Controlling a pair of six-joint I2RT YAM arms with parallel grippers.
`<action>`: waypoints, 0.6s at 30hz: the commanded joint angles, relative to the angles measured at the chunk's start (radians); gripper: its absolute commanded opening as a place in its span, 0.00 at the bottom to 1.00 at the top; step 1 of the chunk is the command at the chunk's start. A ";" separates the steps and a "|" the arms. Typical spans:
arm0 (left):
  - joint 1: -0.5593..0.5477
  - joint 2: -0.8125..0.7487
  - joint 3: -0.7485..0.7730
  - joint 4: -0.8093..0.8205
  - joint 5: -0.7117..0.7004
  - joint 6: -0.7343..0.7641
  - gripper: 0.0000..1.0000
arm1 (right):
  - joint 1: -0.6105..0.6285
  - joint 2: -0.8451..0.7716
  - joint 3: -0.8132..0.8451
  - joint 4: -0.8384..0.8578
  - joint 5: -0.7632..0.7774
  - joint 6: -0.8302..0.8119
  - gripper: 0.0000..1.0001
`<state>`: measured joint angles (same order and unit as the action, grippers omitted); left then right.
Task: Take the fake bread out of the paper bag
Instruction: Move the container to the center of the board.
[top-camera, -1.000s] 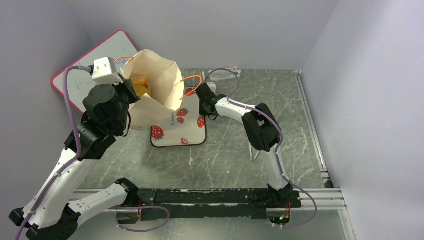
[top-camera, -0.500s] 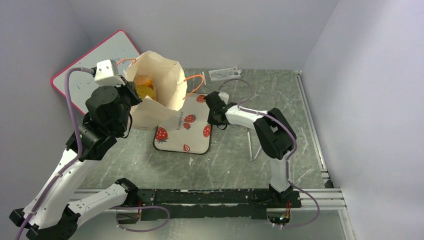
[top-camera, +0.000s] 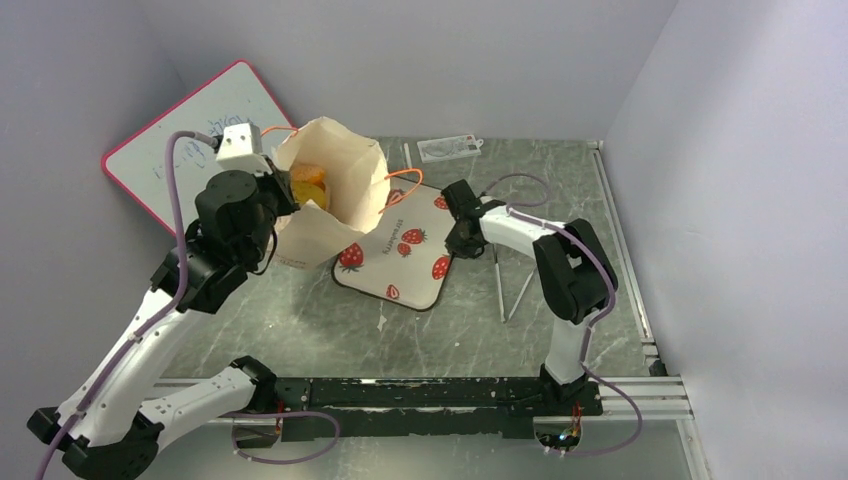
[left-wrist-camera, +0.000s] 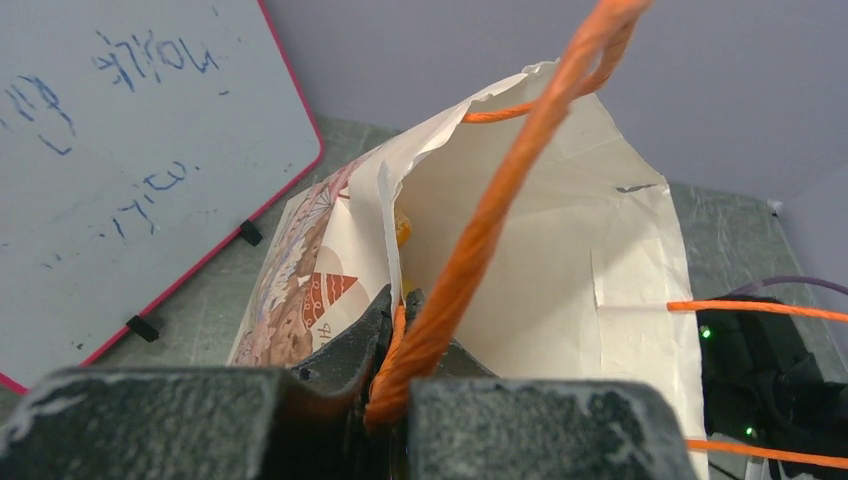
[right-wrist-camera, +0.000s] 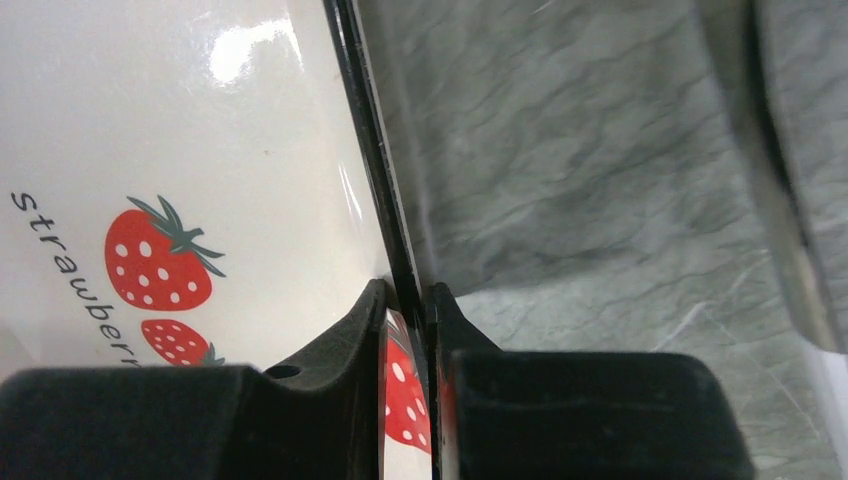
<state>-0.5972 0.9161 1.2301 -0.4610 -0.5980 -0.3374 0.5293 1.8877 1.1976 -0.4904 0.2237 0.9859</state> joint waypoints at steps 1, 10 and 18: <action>0.035 0.007 -0.003 0.119 0.092 -0.002 0.07 | -0.100 0.067 -0.027 -0.178 0.061 0.128 0.00; 0.155 0.040 -0.014 0.139 0.237 -0.018 0.07 | -0.180 0.149 0.043 -0.249 0.043 0.264 0.00; 0.167 0.058 -0.002 0.146 0.254 0.007 0.07 | -0.203 0.138 0.006 -0.307 0.060 0.332 0.00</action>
<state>-0.4408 0.9760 1.2140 -0.4198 -0.3798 -0.3405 0.3611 1.9614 1.3025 -0.6128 0.1871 1.2648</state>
